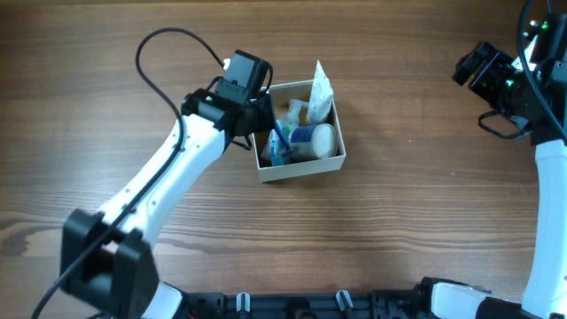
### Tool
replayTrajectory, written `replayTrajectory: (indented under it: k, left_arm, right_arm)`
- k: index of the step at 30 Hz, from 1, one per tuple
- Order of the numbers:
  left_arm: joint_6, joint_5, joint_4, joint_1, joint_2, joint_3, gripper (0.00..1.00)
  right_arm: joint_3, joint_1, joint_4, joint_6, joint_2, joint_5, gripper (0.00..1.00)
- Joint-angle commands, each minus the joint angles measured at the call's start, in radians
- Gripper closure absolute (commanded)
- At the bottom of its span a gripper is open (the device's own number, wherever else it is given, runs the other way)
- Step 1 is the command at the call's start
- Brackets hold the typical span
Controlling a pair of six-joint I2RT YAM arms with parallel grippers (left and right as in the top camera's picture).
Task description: Pack container
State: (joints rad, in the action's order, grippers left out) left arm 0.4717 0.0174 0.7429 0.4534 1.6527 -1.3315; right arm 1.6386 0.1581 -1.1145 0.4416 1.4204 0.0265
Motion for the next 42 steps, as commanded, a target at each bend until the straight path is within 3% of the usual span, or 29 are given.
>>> replayTrajectory:
  k: [1, 5, 7, 8, 9, 18, 28, 35, 42]
  left_arm:
    - [0.003, 0.018, 0.054, 0.0, -0.158, -0.004, 0.48]
    - [-0.072, 0.018, 0.147, 0.0, -0.253, -0.004, 0.37]
    - [-0.126, 0.039, 0.214, 0.0, -0.305, -0.004, 0.27]
    - [-0.131, 0.073, 0.248, 0.0, -0.333, -0.004, 0.09]
    - [-0.128, 0.109, 0.282, 0.0, -0.37, -0.004, 0.0]
    - [-0.124, 0.07, 0.306, 0.001, -0.573, -0.004, 0.0]
    - [-0.124, 0.111, 0.352, -0.005, -0.634, -0.004, 0.0]
    - [-0.129, 0.129, 0.208, -0.122, -0.712, 0.076, 0.0]
    - [-0.238, -0.093, -0.05, -0.328, -0.935, 0.402, 0.0]
  right_arm:
    - [0.003, 0.002, 0.003, 0.006, 0.001, 0.017, 0.0]
    - [0.003, 0.002, 0.003, 0.006, 0.001, 0.017, 0.0]
    - [0.003, 0.002, 0.003, 0.006, 0.001, 0.017, 0.0]
    - [0.003, 0.002, 0.003, 0.006, 0.001, 0.017, 0.0]
    - [0.003, 0.002, 0.003, 0.006, 0.001, 0.017, 0.0]
    - [0.003, 0.002, 0.003, 0.006, 0.001, 0.017, 0.0]
    - [0.003, 0.002, 0.003, 0.006, 0.001, 0.017, 0.0]
    - [0.003, 0.002, 0.003, 0.006, 0.001, 0.017, 0.0]
    - [0.003, 0.002, 0.003, 0.006, 0.001, 0.017, 0.0]
